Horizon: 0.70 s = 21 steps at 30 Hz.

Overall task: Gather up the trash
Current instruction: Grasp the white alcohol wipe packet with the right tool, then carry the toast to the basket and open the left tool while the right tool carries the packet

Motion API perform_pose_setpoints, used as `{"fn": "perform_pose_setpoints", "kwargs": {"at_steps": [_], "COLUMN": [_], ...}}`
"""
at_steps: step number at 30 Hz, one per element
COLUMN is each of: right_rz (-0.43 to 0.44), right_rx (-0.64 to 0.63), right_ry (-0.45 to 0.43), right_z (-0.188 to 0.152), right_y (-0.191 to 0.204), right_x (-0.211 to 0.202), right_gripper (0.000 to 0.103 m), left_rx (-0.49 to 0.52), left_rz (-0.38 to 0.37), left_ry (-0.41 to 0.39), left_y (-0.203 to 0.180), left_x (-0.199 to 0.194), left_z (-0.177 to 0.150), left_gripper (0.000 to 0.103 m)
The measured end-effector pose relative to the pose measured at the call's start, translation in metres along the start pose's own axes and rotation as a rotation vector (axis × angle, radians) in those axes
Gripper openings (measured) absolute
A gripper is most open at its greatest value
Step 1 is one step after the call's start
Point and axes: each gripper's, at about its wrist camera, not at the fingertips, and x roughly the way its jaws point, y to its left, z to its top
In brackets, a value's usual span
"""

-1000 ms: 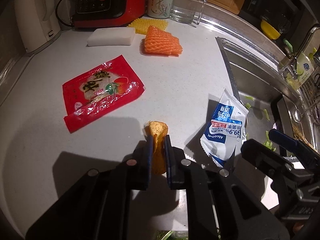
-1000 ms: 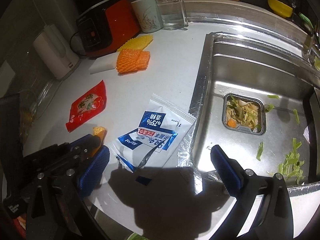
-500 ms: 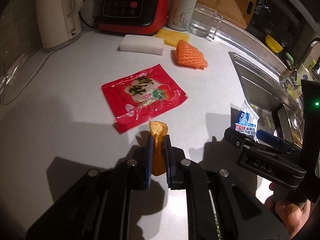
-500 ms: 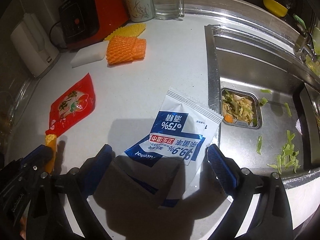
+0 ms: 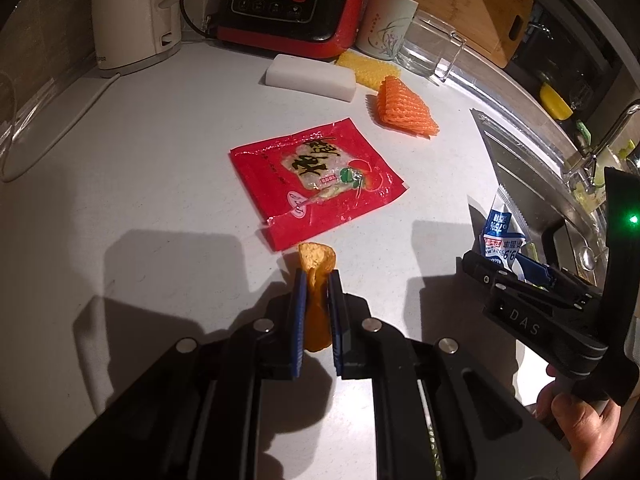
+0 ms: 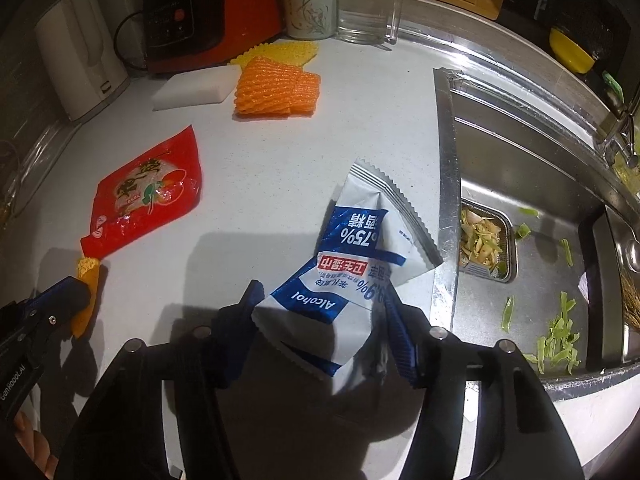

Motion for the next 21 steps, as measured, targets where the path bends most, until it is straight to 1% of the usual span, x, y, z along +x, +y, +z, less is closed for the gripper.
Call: {"fn": "perform_pose_setpoints", "kwargs": {"at_steps": [3, 5, 7, 9, 10, 13, 16, 18, 19, 21], "right_rz": [0.016, 0.018, 0.026, 0.027, 0.027, 0.046, 0.064, 0.093, 0.103, 0.125], "right_rx": [-0.008, -0.028, -0.047, -0.062, -0.067, -0.059, -0.051, -0.033, -0.026, -0.017], "right_ry": [0.001, -0.007, -0.013, -0.018, -0.020, -0.024, -0.029, -0.029, -0.028, -0.027], "right_z": [-0.001, -0.002, -0.002, -0.002, -0.002, -0.002, -0.003, -0.003, -0.003, -0.005], "right_y": [0.001, 0.003, 0.005, 0.008, 0.008, 0.005, 0.001, -0.003, -0.004, -0.007], "right_x": [-0.002, -0.005, -0.008, -0.011, -0.011, -0.014, -0.019, -0.022, -0.023, -0.026], "right_gripper": [0.049, 0.042, 0.029, 0.024, 0.018, 0.013, 0.010, 0.008, 0.005, 0.005], "left_rx": [0.006, 0.011, 0.014, 0.017, 0.019, 0.028, 0.034, 0.036, 0.039, 0.046], "left_rz": [0.000, -0.002, -0.003, -0.006, -0.007, -0.006, -0.005, -0.003, -0.001, 0.003], "left_ry": [0.007, 0.011, 0.014, 0.015, 0.015, 0.015, 0.018, 0.020, 0.020, 0.019], "left_y": [-0.001, -0.003, -0.005, -0.007, -0.009, -0.013, -0.017, -0.019, -0.020, -0.022], "left_x": [0.001, 0.001, 0.001, 0.001, 0.000, 0.000, 0.000, -0.001, -0.001, -0.003], "left_z": [-0.002, -0.003, -0.004, -0.004, -0.005, -0.005, -0.006, -0.007, -0.007, -0.007], "left_gripper": [0.011, 0.011, 0.011, 0.011, 0.011, 0.011, 0.011, 0.011, 0.011, 0.011]}}
